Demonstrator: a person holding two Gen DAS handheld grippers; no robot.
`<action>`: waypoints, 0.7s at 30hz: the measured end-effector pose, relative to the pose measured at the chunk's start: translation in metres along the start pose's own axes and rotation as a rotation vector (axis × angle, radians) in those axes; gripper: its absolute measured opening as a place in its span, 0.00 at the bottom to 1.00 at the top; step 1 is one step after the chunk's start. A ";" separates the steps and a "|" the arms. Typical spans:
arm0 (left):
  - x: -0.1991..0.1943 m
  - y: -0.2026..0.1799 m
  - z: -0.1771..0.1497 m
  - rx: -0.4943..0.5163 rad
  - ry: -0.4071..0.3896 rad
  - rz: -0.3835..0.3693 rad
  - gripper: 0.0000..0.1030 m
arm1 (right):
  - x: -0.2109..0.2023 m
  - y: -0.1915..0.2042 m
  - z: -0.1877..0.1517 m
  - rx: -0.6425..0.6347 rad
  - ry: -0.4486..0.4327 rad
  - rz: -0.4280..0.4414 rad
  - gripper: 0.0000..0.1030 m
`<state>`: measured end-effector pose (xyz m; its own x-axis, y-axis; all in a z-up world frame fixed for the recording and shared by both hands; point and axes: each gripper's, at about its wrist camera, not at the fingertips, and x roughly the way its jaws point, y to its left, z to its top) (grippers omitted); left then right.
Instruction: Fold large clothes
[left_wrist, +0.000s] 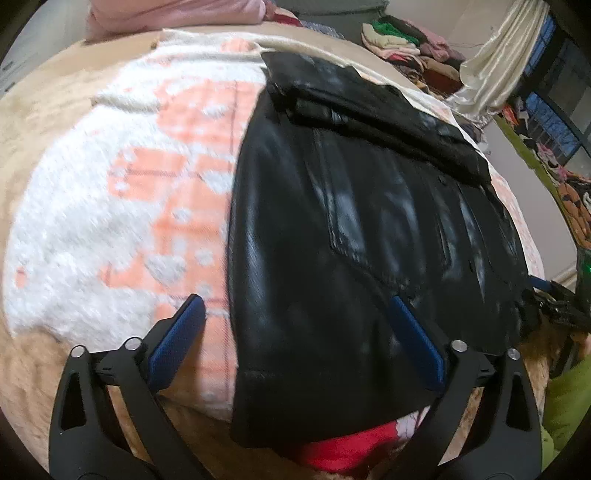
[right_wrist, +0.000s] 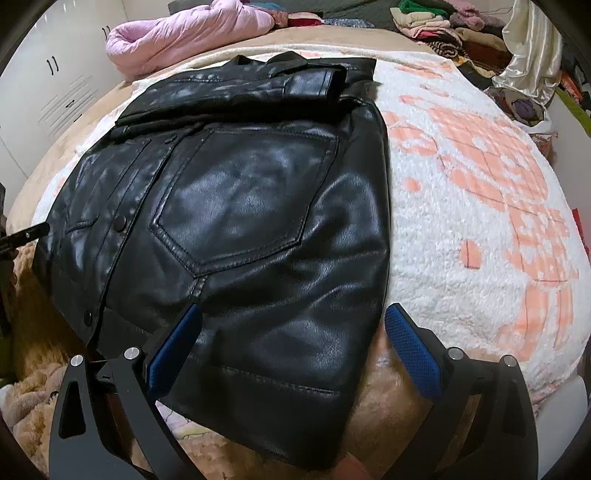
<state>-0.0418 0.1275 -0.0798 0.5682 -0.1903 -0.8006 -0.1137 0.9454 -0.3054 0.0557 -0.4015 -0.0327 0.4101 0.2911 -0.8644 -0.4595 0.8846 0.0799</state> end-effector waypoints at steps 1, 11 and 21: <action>0.002 -0.001 -0.001 0.006 0.008 -0.008 0.79 | 0.001 0.000 -0.001 0.000 0.009 0.003 0.96; 0.008 -0.002 -0.013 0.024 0.022 0.014 0.59 | 0.014 0.005 -0.006 -0.064 0.115 0.053 0.93; -0.017 0.004 -0.014 0.034 -0.035 -0.006 0.08 | -0.028 -0.023 -0.023 -0.006 -0.047 0.160 0.12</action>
<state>-0.0637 0.1307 -0.0747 0.5970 -0.1869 -0.7801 -0.0828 0.9529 -0.2917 0.0367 -0.4379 -0.0216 0.3676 0.4454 -0.8164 -0.5270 0.8231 0.2118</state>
